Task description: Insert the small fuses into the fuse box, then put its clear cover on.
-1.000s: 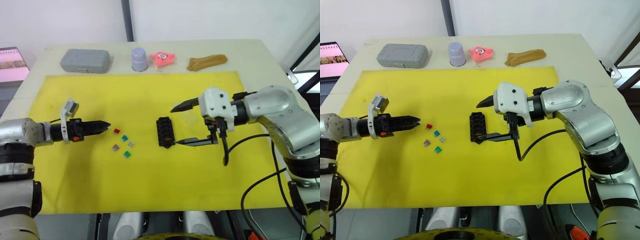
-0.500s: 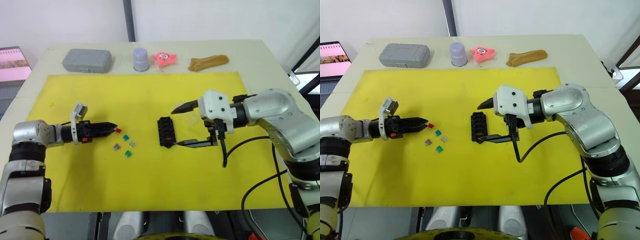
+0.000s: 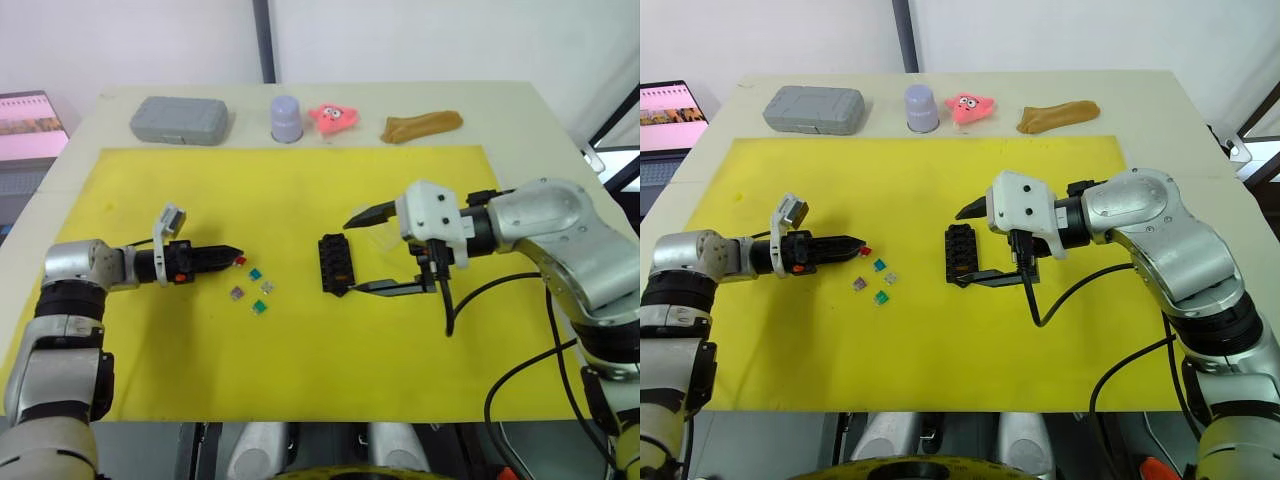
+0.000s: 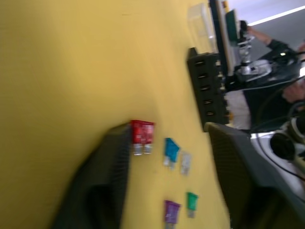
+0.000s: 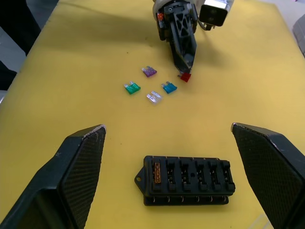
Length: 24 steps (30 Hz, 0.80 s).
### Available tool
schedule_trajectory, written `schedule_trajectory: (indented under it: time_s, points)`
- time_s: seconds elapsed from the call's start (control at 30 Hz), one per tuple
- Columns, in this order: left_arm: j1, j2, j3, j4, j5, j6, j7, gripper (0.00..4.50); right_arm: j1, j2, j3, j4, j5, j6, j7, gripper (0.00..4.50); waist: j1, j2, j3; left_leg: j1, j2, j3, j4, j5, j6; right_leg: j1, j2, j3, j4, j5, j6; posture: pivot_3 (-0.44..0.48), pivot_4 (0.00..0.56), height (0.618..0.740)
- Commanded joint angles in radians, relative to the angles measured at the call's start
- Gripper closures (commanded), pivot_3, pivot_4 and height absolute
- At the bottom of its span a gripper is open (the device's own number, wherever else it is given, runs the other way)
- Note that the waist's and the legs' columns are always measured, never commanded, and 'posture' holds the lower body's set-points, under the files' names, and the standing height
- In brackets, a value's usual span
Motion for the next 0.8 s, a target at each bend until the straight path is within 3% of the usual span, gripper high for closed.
schedule_trajectory:
  time_s: [0.03,0.23,0.3,0.6,0.7,0.77,0.8]
  points:
    - [0.006,0.001,-0.014,0.019,0.026,-0.01,0.004,2.07,-0.017,-0.005,-0.015,-0.025,0.007,-0.003,-0.006,0.0,0.0,0.0,0.0,0.0,0.0,0.0,0.0,0.0,0.0,0.0,0.0,0.0,0.0,0.0,0.0,0.0,0.15,0.731]
    - [0.018,0.002,-0.01,0.019,0.029,-0.02,0.009,2.07,-0.023,-0.001,-0.013,-0.022,0.006,-0.004,-0.008,0.0,-0.001,0.0,0.0,0.0,0.0,0.0,0.0,0.0,0.0,0.0,0.0,0.0,0.0,0.0,0.0,0.0,0.15,0.731]
    - [0.022,0.004,-0.01,0.02,0.031,-0.026,0.009,2.63,-0.024,-0.001,-0.011,-0.021,0.006,-0.006,-0.008,0.0,-0.001,0.0,0.0,0.0,0.0,0.0,0.0,0.0,0.0,0.0,0.0,0.0,0.001,0.0,0.0,0.0,0.15,0.731]
    - [0.035,0.008,-0.007,0.014,0.038,-0.03,0.014,2.63,-0.028,0.0,-0.008,-0.02,0.006,-0.006,-0.009,0.0,-0.001,0.0,0.0,0.001,0.0,0.0,0.0,0.0,0.0,0.0,0.0,0.0,0.001,0.0,0.0,0.0,0.15,0.731]
    - [0.038,0.009,-0.005,0.013,0.039,-0.031,0.015,3.53,-0.029,0.002,-0.007,-0.019,0.005,-0.005,-0.01,0.0,-0.002,0.0,0.0,0.001,0.0,0.0,0.0,0.0,0.0,0.0,0.0,0.0,0.001,0.0,0.0,0.0,0.15,0.731]
    - [0.04,0.008,-0.005,0.014,0.042,-0.035,0.017,4.43,-0.03,0.002,-0.006,-0.019,0.005,-0.005,-0.011,0.0,-0.004,0.0,0.0,0.001,0.0,0.0,0.0,0.0,0.0,0.0,0.0,0.0,0.001,0.0,0.0,0.0,0.15,0.731]
    - [0.042,0.008,-0.005,0.014,0.044,-0.04,0.018,4.43,-0.03,0.002,-0.006,-0.018,0.005,-0.005,-0.011,0.0,-0.005,0.0,0.0,0.001,0.0,0.0,0.0,0.0,0.0,0.0,0.0,0.0,0.001,0.0,0.0,0.0,0.15,0.731]
